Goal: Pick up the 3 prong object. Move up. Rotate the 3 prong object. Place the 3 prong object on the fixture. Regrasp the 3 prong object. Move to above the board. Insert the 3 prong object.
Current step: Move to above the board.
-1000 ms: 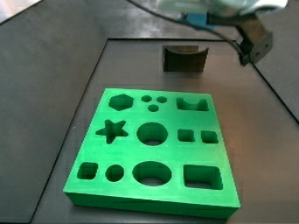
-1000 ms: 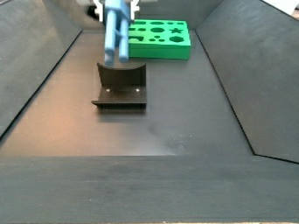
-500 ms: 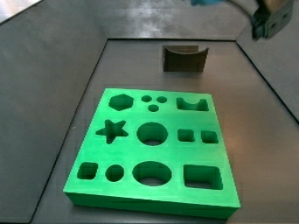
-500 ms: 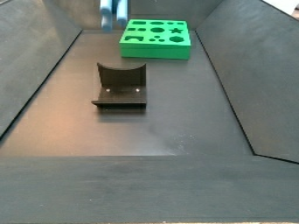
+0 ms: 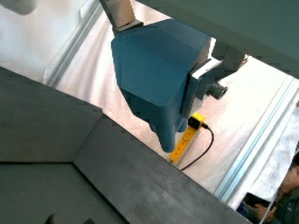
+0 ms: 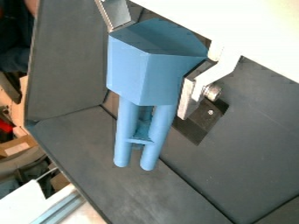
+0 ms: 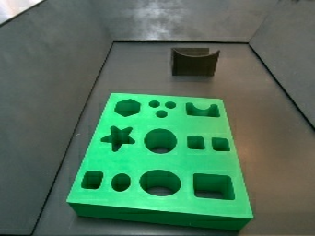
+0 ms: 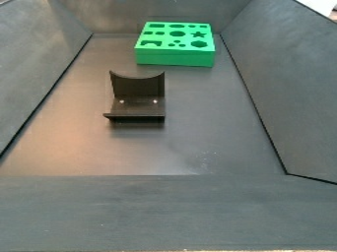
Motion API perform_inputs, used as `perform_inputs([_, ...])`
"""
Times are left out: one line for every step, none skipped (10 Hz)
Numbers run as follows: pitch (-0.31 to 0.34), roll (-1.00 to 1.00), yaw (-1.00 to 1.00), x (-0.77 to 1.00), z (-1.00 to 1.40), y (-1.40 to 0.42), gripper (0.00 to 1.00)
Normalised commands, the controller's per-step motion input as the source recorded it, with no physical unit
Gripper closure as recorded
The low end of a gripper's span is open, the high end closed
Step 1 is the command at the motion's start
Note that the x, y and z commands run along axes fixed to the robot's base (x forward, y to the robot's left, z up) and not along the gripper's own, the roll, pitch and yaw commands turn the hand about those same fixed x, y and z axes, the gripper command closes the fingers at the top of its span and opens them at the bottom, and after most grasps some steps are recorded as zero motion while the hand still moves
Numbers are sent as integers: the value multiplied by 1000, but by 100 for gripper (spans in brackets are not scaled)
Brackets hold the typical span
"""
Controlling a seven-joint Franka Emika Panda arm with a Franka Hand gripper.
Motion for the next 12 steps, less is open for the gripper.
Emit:
perform_inputs([-20, -10, 149, 35, 785, -60, 100])
perform_inputs([-42, -1, 115, 30, 637, -39, 100])
perform_inputs([-54, 7, 82, 23, 492, -27, 100])
perform_inputs([-43, 3, 40, 19, 293, -23, 100])
perform_inputs([-58, -1000, -18, -1000, 74, -1000, 100])
perform_inputs([-61, -1000, -17, -1000, 31, -988, 100])
perform_inputs([-84, -1000, -18, -1000, 47, -905, 100])
perform_inputs([-99, -1000, -16, -1000, 19, -810, 100])
perform_inputs([-115, -1000, -17, -1000, 25, -734, 100])
perform_inputs([-126, -1000, -17, -998, 23, -672, 100])
perform_inputs([-155, -1000, -14, -588, 14, -265, 100])
perform_inputs([-167, -1000, -14, -425, 9, -112, 100])
